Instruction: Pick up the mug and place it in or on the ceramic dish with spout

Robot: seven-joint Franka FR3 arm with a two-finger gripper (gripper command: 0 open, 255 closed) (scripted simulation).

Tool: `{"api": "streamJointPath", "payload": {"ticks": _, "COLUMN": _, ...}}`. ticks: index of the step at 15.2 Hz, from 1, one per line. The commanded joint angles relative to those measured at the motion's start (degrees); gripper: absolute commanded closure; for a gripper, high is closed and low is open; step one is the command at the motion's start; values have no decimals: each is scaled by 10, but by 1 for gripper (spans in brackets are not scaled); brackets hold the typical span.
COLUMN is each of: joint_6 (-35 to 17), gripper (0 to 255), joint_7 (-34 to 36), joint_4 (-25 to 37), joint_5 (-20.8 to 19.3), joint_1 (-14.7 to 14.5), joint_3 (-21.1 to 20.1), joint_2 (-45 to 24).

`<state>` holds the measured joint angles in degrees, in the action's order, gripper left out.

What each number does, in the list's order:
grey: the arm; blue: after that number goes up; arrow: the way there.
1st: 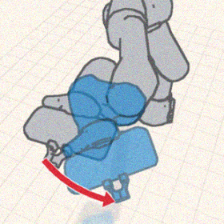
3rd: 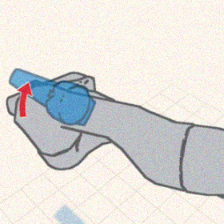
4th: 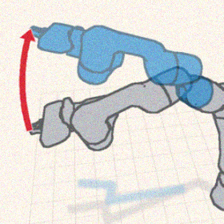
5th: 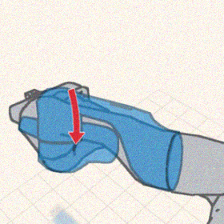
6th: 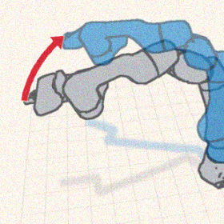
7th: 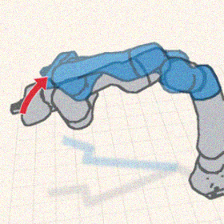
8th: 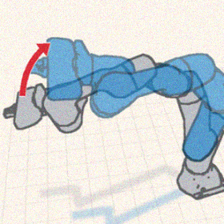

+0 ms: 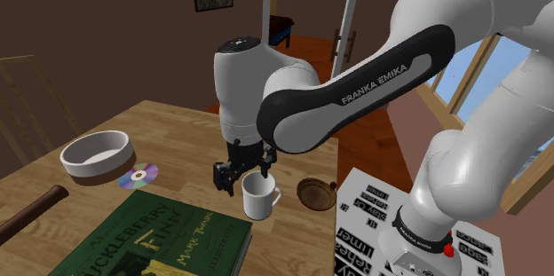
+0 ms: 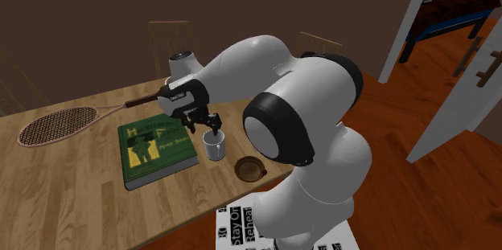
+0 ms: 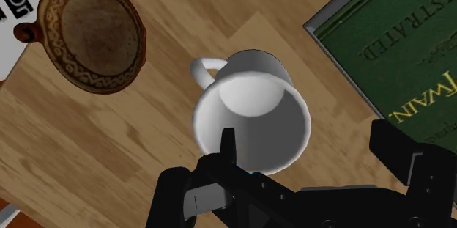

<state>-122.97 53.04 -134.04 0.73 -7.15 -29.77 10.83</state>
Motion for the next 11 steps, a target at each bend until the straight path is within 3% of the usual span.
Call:
{"api": "streamJointPath", "payload": {"ticks": 1, "joint_6": -12, "gripper": 0, "joint_7": 13, "joint_4": 1, "joint_5": -6, "joint_1": 0, "joint_3": -6, "joint_2": -16}}
{"api": "streamJointPath", "payload": {"ticks": 7, "joint_6": -65, "gripper": 0, "joint_7": 27, "joint_4": -25, "joint_5": -26, "joint_1": 4, "joint_3": -11, "joint_2": -46}}
{"api": "streamJointPath", "payload": {"ticks": 11, "joint_6": -65, "gripper": 0, "joint_7": 27, "joint_4": -25, "joint_5": -26, "joint_1": 4, "joint_3": -10, "joint_2": -46}}
